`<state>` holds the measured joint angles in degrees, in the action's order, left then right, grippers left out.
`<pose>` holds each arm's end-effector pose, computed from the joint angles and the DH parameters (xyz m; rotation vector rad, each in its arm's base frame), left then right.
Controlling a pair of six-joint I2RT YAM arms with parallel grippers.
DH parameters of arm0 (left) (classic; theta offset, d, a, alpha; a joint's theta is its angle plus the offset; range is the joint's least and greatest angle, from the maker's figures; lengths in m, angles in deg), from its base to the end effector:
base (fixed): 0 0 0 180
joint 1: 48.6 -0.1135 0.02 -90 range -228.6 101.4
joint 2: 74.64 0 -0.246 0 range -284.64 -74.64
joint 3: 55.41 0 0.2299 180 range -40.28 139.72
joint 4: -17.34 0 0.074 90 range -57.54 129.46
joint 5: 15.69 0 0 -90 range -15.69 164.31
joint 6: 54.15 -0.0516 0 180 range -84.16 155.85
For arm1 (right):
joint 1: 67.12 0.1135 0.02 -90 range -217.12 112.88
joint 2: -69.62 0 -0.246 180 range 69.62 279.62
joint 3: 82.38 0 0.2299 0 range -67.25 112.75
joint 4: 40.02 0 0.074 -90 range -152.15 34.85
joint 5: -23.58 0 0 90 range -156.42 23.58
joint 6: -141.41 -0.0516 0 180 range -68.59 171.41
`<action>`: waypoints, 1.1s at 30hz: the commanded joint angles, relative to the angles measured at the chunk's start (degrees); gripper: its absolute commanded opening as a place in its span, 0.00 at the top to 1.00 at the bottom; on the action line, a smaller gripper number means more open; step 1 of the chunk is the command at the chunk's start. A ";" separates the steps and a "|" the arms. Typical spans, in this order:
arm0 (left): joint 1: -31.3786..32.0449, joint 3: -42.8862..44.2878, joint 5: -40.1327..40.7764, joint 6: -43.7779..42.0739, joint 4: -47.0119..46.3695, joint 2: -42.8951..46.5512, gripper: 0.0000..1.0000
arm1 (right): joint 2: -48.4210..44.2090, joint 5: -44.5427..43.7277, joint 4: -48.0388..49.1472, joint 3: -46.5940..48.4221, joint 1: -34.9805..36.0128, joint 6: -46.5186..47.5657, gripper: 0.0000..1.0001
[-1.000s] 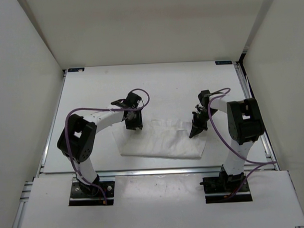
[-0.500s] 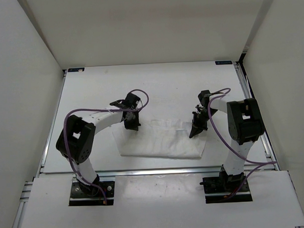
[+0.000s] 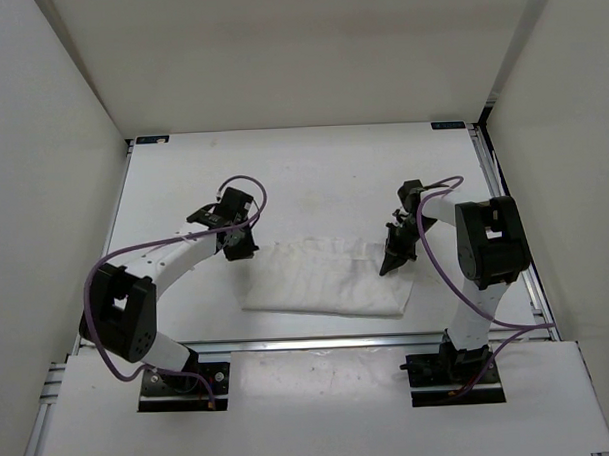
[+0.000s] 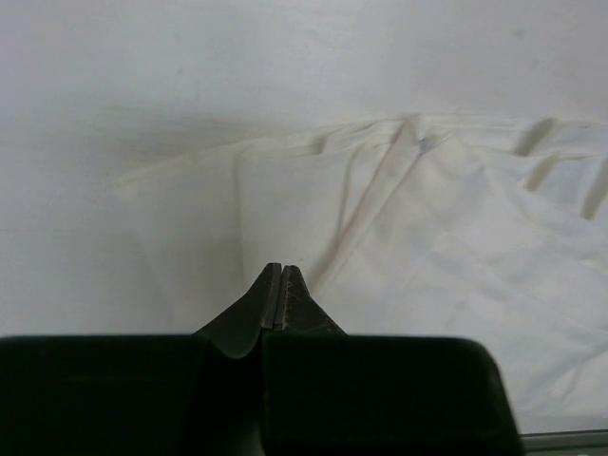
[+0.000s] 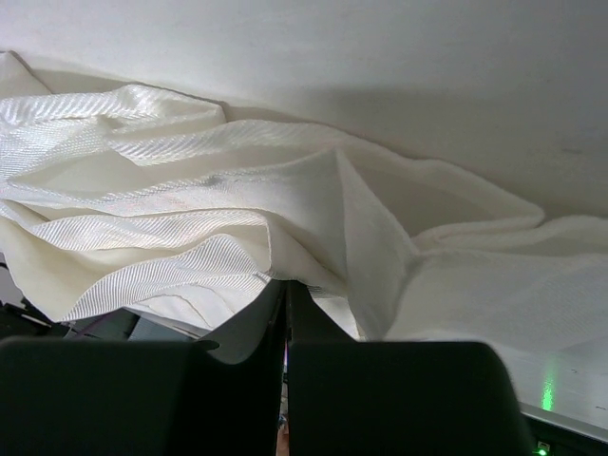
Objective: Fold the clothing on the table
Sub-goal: Fold the skirt
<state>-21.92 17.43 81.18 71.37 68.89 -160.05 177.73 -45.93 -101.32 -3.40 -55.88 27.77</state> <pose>0.2524 -0.1199 0.1960 -0.2442 2.6776 -0.1809 0.2872 0.0755 0.1131 -0.3243 -2.9667 -0.5112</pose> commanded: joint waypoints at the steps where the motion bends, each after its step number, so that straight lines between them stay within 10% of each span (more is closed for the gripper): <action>1: -0.48 -3.39 -0.89 1.30 -0.47 2.35 1.00 | -0.27 -4.58 2.66 -0.57 -0.61 0.87 1.00; 3: -0.66 -4.27 -3.97 1.12 -2.40 2.35 0.99 | -0.28 -4.67 2.66 -0.66 -0.87 1.05 1.00; 6: -1.45 -5.33 -9.32 1.21 -6.00 2.35 0.62 | -0.45 -4.59 2.49 -0.57 -0.79 1.05 1.00; 12: -2.15 -5.42 -16.10 1.56 -12.08 1.30 0.43 | -0.98 -4.32 2.67 -1.36 -0.52 0.97 1.00; 24: 1.54 -0.59 -13.56 -0.90 -12.52 -9.78 0.47 | -2.03 -4.23 2.84 -2.59 -1.49 2.02 1.00; 28: 1.71 -1.37 -13.03 -0.73 -11.20 -9.08 1.00 | -2.56 -4.14 3.19 -3.12 -2.46 2.19 1.00; 33: 1.01 -1.38 -11.80 0.33 -9.10 -3.38 1.00 | -2.21 -4.23 3.10 -3.12 -2.28 2.19 1.00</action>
<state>-20.37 14.76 67.52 71.31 58.33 -169.77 176.22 -45.67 -100.01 -5.30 -57.85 28.08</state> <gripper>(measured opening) 0.033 0.002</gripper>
